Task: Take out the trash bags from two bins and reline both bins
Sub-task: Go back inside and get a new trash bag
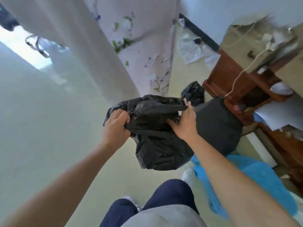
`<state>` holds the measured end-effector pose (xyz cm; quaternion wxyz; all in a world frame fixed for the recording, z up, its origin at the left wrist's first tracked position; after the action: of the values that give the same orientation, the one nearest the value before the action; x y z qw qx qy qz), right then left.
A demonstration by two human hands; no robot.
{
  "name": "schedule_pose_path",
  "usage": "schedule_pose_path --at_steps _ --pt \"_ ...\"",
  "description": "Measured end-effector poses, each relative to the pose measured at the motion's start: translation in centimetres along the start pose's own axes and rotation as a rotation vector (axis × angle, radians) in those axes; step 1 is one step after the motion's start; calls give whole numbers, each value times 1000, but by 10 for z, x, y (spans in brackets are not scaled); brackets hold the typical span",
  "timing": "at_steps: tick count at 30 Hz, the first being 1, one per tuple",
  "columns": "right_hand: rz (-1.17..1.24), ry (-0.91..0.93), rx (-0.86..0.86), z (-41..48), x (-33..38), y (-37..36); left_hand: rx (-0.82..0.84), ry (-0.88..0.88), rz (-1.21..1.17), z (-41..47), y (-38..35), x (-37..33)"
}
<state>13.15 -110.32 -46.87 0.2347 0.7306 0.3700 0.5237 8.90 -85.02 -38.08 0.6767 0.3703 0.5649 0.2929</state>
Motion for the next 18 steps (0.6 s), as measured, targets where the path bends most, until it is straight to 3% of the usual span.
schedule_pose_path --at_steps 3,7,9,11,13,16,18 --pt "-102 238 61 4 134 -44 -67 87 25 -58 98 67" --pt "-12 489 262 -25 332 -118 -21 171 196 -142 213 164" --pt "-4 542 412 -46 411 -160 117 336 350 -179 254 217" --pt "-64 625 505 -63 478 -202 236 593 302 -216 290 267" --pt "-140 695 570 -77 530 -239 118 739 185 -242 324 302" --pt "-252 800 618 -83 580 -289 -269 775 208 -259 374 349" --pt "-300 855 653 -73 604 -316 -337 756 159 -255 389 379"
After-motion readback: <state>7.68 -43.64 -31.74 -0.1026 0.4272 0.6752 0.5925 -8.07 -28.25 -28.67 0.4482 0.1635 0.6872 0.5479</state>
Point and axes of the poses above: each hand's wrist, its own z-axis towards the middle knuckle, its own y-axis out of the back of the hand, x = y × z, the point moved 6 cm from there along z, towards the middle knuckle, and after that the axes turned 9 degrees about x, right-handed, at the moved point
